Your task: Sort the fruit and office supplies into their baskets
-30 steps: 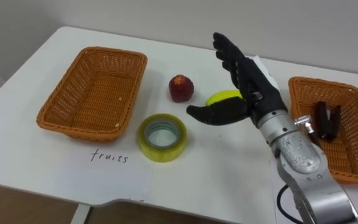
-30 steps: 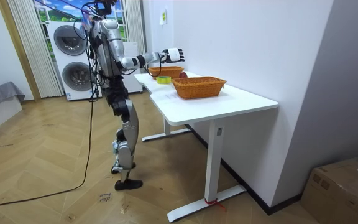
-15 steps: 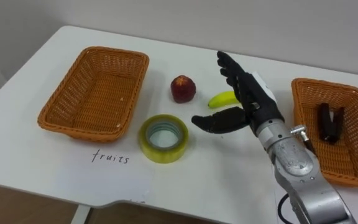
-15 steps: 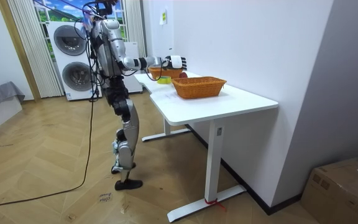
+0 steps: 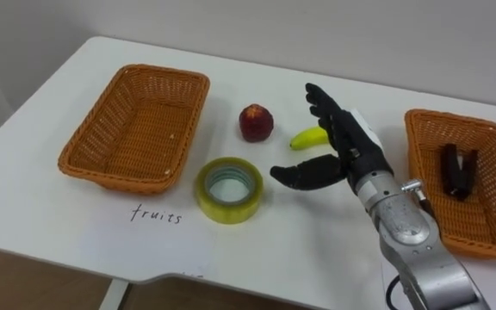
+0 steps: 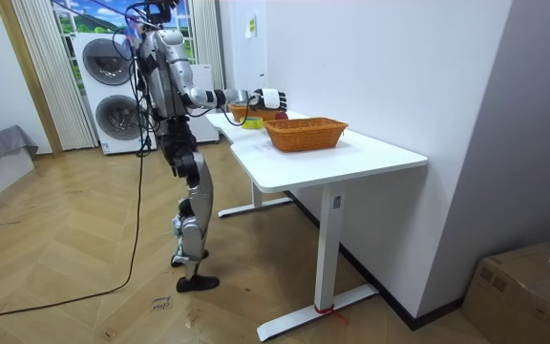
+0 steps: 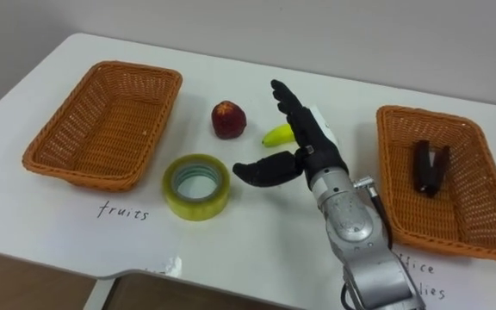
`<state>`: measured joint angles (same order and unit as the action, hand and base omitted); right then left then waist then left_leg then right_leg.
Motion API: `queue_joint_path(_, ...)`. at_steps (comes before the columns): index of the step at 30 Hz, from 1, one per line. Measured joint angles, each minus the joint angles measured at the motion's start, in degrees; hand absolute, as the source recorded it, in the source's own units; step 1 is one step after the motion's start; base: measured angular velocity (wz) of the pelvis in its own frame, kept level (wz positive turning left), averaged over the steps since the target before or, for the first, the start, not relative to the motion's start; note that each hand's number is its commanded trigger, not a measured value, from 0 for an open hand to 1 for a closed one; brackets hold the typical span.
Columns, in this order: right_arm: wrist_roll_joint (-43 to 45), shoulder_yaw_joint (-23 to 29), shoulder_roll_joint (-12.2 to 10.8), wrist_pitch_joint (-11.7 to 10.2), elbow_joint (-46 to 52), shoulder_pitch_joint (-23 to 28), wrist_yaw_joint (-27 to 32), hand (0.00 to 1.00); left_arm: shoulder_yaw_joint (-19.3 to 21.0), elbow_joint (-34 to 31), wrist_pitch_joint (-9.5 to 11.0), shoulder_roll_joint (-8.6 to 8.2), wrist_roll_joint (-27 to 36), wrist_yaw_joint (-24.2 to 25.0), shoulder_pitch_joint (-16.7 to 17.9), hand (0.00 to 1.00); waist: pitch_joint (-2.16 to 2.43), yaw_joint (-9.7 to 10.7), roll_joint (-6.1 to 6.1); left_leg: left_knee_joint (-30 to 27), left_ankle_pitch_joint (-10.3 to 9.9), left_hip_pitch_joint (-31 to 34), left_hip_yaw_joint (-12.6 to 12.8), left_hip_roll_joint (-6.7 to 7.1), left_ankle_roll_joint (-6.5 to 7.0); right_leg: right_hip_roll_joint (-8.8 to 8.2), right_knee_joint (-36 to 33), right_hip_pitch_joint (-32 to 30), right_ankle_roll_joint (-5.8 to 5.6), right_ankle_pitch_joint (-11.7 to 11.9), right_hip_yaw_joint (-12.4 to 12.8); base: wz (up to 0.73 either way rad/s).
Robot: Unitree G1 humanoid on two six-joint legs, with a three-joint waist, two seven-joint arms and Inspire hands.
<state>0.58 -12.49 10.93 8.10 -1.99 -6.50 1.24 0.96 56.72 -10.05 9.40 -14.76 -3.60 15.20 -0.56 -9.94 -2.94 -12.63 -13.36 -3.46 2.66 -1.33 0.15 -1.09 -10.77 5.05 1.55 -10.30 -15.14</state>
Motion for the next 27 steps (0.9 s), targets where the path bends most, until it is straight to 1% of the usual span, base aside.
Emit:
queue_joint_path(5, -0.05, -0.11, -0.14, 0.01, 0.0, -0.01, 0.07, 0.0, 0.0, 0.03, -1.08, -0.3, -0.01, 0.01, 0.43, 0.0, -0.03, -0.02, -0.09, -0.05, 0.0, 0.37, -0.5, 0.1, 0.0, -0.11, 0.1, -0.02, -0.06, -0.04, -0.76, 0.08)
queue_joint_path(10, -0.04, -0.15, -0.16, 0.03, 0.0, -0.01, 0.17, 0.0, 0.0, 0.03, -1.47, -0.66, -0.01, 0.03, 0.76, 0.0, 0.0, -0.07, -0.13, -0.13, 0.0, 0.66, -1.09, 0.2, 0.0, -0.19, 0.14, -0.06, -0.14, -0.08, -0.88, 0.04)
queue_joint_path(17, -0.04, -0.19, -0.17, 0.08, 0.0, -0.01, 0.17, 0.0, 0.0, 0.05, -2.16, -1.0, 0.0, 0.04, 0.84, 0.0, 0.02, -0.15, -0.15, -0.16, 0.0, 0.68, -1.16, 0.23, 0.0, -0.22, 0.12, -0.05, -0.15, -0.09, -0.89, 0.0)
queue_joint_path(24, 0.01, -0.32, -0.17, 0.09, 0.0, -0.04, 0.16, 0.0, 0.0, 0.05, -2.17, -0.99, -0.01, 0.15, 0.82, 0.0, 0.05, -0.26, -0.19, -0.19, 0.0, 0.8, -1.27, 0.29, 0.01, -0.27, 0.13, -0.1, -0.19, -0.12, -0.95, 0.0)
queue_joint_path(27, 0.66, -0.57, -0.17, 0.1, 0.0, -0.14, 0.16, 0.0, 0.0, 0.04, -2.18, -0.99, -0.16, 0.15, 0.82, 0.0, 0.09, -0.29, -0.25, -0.2, 0.03, 0.9, -1.47, 0.34, 0.05, -0.34, 0.12, -0.08, -0.23, -0.14, -1.56, 0.06)
